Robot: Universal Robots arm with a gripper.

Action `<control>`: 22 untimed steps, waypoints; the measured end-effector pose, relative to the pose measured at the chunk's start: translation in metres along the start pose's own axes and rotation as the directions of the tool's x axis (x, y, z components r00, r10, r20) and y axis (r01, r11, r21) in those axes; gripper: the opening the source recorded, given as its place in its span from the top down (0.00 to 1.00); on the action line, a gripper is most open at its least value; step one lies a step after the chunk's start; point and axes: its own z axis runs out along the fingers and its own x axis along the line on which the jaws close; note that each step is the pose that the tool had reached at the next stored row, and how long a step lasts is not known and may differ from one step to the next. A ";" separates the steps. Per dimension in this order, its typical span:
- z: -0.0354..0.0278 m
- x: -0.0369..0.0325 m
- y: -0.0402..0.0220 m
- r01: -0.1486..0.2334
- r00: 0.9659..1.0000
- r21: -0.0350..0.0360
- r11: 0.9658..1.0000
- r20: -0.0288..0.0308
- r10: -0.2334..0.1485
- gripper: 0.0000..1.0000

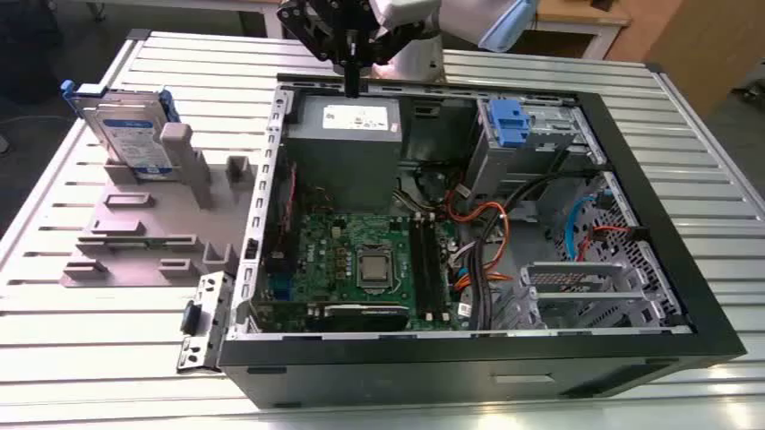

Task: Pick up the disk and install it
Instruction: 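Reach for the disk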

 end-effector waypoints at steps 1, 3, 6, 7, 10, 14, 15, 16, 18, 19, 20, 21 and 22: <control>0.0000 0.0000 0.0000 0.000 1.000 0.000 1.000 0.000 0.000 0.89; 0.0000 0.0001 0.0000 0.000 1.000 0.000 1.000 0.000 0.000 0.89; -0.0001 0.0006 0.0000 0.000 1.000 0.000 1.000 0.000 0.000 0.89; 0.0000 0.0008 -0.0001 0.000 1.000 0.000 1.000 0.000 0.000 0.89; -0.0001 0.0016 -0.0001 0.000 1.000 0.000 1.000 0.000 0.000 0.89; -0.0001 0.0032 -0.0002 0.000 1.000 0.000 1.000 0.000 0.000 0.89; -0.0001 0.0035 -0.0002 0.000 1.000 0.000 1.000 0.000 0.000 0.89; -0.0001 0.0038 -0.0003 0.000 1.000 0.000 1.000 0.000 0.000 0.89; -0.0001 0.0042 -0.0003 0.000 1.000 0.000 1.000 0.000 0.000 0.89; -0.0002 0.0045 -0.0003 0.000 1.000 0.000 1.000 0.000 0.000 0.89; -0.0002 0.0046 -0.0003 0.000 1.000 0.000 1.000 0.000 0.000 0.89; -0.0001 0.0063 -0.0005 0.000 1.000 0.000 1.000 0.000 0.000 0.89; -0.0002 0.0075 -0.0006 0.000 1.000 0.000 1.000 0.000 0.000 0.89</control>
